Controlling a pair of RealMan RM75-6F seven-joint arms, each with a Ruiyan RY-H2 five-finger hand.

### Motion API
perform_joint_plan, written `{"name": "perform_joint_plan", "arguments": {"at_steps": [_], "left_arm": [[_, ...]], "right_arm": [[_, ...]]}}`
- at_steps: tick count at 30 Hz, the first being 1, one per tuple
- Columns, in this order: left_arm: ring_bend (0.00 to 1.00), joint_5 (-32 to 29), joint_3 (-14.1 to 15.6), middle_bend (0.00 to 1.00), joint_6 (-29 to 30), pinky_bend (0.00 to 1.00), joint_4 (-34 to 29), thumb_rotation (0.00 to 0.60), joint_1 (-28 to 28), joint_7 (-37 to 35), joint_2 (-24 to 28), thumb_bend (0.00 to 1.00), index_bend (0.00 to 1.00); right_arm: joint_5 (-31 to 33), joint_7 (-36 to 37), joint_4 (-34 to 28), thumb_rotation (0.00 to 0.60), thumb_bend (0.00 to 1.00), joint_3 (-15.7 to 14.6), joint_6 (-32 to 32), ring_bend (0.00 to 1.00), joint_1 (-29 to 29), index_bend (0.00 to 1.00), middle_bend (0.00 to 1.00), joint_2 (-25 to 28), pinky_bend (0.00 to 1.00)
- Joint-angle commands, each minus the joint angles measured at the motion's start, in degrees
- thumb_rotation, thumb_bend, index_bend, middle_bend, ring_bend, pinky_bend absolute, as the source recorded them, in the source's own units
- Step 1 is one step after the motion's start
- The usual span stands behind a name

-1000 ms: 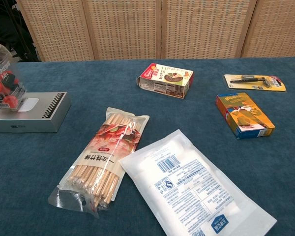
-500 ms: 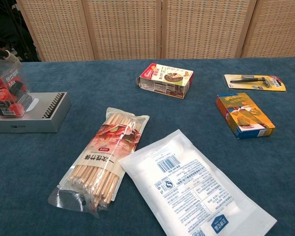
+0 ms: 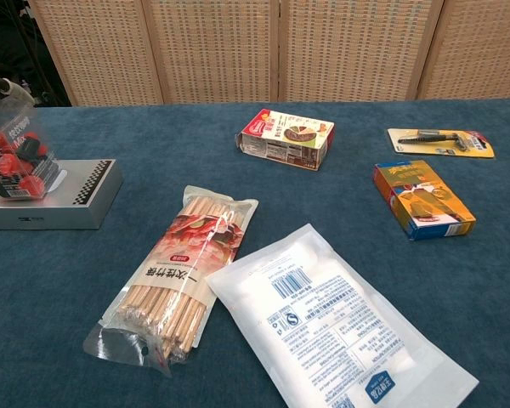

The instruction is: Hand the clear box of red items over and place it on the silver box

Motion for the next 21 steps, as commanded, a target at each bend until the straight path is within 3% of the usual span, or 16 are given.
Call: {"name": "perform_joint_plan", "arguments": {"at_steps": [1, 3, 6, 12, 16, 19, 21], "left_arm": [[0.0, 1.0, -0.9, 0.0, 0.7, 0.0, -1.2, 0.6, 0.6, -1.9, 1.4, 0.02, 0.0], [0.0, 1.6, -4.1, 0.0, 3.3, 0.0, -5.6, 0.6, 2.5, -8.1, 5.7, 0.0, 0.0], [0.0, 5.2, -6.7, 0.0, 6.4, 0.0, -9.2, 0.6, 4.9, -13.8, 10.7, 0.0, 0.0], [0.0, 12.0, -8.8, 0.0, 20.8, 0.0, -14.6, 0.6, 12.2, -18.6, 15.0, 0.0, 0.0], [0.0, 14.0, -7.5, 0.0, 36.3, 0.0, -18.8, 0.6, 19.0, -10.7, 11.7, 0.0, 0.0], [0.0, 18.6, -3.8, 0.0, 49.1, 0.0, -20.1, 0.6, 26.2, -3.1, 5.0, 0.0, 0.0], [0.0, 20.3, -2.7, 0.0, 52.9, 0.0, -19.4, 0.6, 28.4, -2.0, 1.8, 0.0, 0.0]], "right_arm": [[0.0, 0.0, -0.1, 0.6, 0.16, 0.0, 0.2, 0.0, -0.1, 0.0, 0.0, 0.1, 0.0], [-0.7, 0.4, -0.4, 0.6, 0.16, -0.1, 0.8, 0.0, -0.3, 0.0, 0.0, 0.3, 0.0], [-1.5, 0.5, -0.8, 0.6, 0.16, -0.3, 1.6, 0.0, -0.5, 0.0, 0.0, 0.4, 0.0], [-3.1, 0.0, -1.3, 0.6, 0.16, -0.7, 2.8, 0.0, -0.8, 0.0, 0.0, 0.3, 0.0], [-5.0, -1.0, -2.0, 0.6, 0.16, -1.3, 4.3, 0.0, -1.2, 0.0, 0.0, 0.6, 0.0], [-6.4, -2.2, -2.7, 0.6, 0.16, -1.8, 5.9, 0.0, -1.8, 0.0, 0.0, 0.7, 0.0], [-6.5, -2.7, -2.8, 0.6, 0.16, -1.9, 6.2, 0.0, -2.0, 0.0, 0.0, 0.7, 0.0]]}}
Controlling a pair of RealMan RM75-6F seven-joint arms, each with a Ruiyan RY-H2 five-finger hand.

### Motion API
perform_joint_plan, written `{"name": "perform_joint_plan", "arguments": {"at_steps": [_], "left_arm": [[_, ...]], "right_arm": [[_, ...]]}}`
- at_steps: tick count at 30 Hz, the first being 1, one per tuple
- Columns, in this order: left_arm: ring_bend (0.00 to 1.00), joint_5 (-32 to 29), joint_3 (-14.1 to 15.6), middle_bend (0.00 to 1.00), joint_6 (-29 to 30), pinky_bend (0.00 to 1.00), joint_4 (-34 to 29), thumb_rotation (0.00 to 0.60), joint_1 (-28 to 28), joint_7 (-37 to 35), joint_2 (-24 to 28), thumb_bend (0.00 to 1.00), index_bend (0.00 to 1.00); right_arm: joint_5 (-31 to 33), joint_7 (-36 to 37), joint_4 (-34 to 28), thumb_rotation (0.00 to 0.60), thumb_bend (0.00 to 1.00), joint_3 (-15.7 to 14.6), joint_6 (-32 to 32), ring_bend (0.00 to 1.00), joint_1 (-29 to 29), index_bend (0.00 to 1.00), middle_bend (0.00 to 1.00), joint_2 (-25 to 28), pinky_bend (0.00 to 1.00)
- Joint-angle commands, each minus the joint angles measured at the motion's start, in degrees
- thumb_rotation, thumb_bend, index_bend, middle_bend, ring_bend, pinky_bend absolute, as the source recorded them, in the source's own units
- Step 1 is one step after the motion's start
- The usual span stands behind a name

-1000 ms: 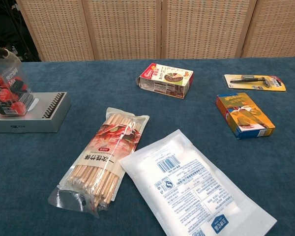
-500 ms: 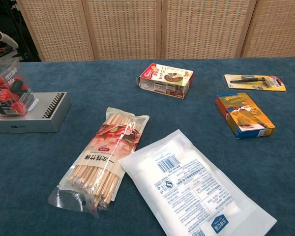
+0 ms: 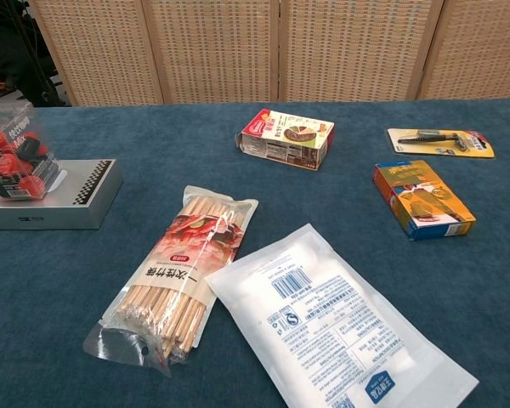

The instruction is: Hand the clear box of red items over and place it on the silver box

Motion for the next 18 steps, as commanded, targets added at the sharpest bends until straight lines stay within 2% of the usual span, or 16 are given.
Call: {"name": "perform_joint_plan", "arguments": {"at_steps": [1, 6, 10, 15, 18], "left_arm": [[0.0, 7.4, 3.9, 0.0, 16.9, 0.0, -2.5, 0.6, 11.2, 8.1, -9.8, 0.0, 0.0], [0.0, 9.4, 6.6, 0.0, 21.7, 0.0, 0.9, 0.6, 16.4, 1.6, -16.7, 0.0, 0.0], [0.0, 9.4, 7.7, 0.0, 24.4, 0.0, 7.1, 0.6, 19.1, 4.3, -21.2, 0.0, 0.0], [0.0, 8.4, 7.1, 0.0, 26.2, 0.0, 14.4, 0.6, 21.0, 6.0, -26.4, 0.0, 0.0], [0.0, 8.0, 6.1, 0.0, 26.8, 0.0, 15.2, 0.6, 21.5, 5.4, -26.9, 0.0, 0.0]], "right_arm": [[-0.3, -0.8, -0.4, 0.6, 0.16, -0.3, 0.4, 0.0, -0.3, 0.0, 0.0, 0.1, 0.0], [-0.3, -1.9, -1.1, 0.6, 0.16, -0.9, 0.0, 0.0, -0.5, 0.0, 0.0, 0.1, 0.0], [-1.1, -3.5, -1.2, 0.6, 0.16, -1.4, 0.2, 0.0, -0.7, 0.0, 0.0, -0.1, 0.0], [-1.2, -5.0, -1.5, 0.6, 0.16, -2.1, -0.6, 0.0, -0.6, 0.0, 0.0, -0.2, 0.0], [-1.2, -5.3, -1.8, 0.6, 0.16, -2.2, -1.0, 0.0, -0.5, 0.0, 0.0, -0.3, 0.0]]}}
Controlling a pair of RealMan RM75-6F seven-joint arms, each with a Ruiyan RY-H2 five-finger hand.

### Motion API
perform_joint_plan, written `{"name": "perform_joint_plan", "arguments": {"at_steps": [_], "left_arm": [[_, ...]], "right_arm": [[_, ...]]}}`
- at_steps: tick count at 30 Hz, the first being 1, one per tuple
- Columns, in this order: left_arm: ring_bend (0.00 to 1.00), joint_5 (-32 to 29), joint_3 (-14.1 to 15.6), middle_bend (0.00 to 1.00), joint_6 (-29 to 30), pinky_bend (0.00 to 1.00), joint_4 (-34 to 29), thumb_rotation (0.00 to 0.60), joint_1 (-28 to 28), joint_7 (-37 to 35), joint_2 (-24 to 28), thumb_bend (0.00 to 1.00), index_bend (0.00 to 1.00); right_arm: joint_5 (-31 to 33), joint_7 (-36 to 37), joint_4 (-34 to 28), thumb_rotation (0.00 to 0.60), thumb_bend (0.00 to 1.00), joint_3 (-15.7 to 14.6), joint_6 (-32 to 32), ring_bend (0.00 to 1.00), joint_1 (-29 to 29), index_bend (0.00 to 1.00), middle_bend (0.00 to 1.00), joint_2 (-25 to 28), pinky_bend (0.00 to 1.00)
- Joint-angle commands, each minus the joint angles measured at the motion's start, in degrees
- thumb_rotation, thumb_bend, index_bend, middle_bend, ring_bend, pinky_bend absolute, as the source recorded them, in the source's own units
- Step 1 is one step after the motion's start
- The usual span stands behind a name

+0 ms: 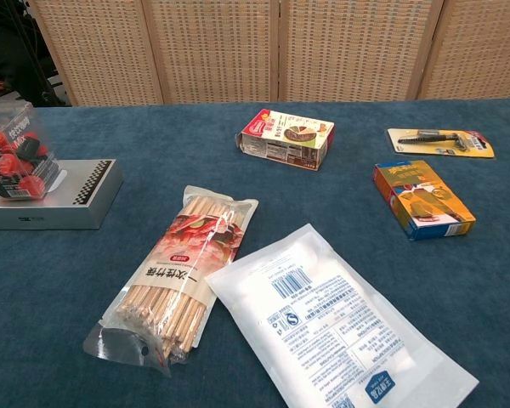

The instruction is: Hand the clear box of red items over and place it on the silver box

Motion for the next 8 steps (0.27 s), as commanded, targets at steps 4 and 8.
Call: {"name": "perform_joint_plan", "arguments": {"at_steps": [4, 8], "left_arm": [[0.0, -0.6, -1.5, 0.0, 1.6, 0.0, 1.8, 0.6, 1.7, -1.2, -1.3, 0.0, 0.0], [0.0, -1.4, -1.2, 0.0, -1.2, 0.0, 2.0, 0.6, 1.4, -0.5, -1.3, 0.0, 0.0]], "right_arm": [[-0.5, -1.2, -0.2, 0.6, 0.16, -0.7, -1.4, 0.0, 0.6, 0.0, 0.0, -0.5, 0.0], [-1.0, -2.6, -0.3, 0.6, 0.16, -1.0, -2.3, 0.0, 1.2, 0.0, 0.0, -1.1, 0.0]]}}
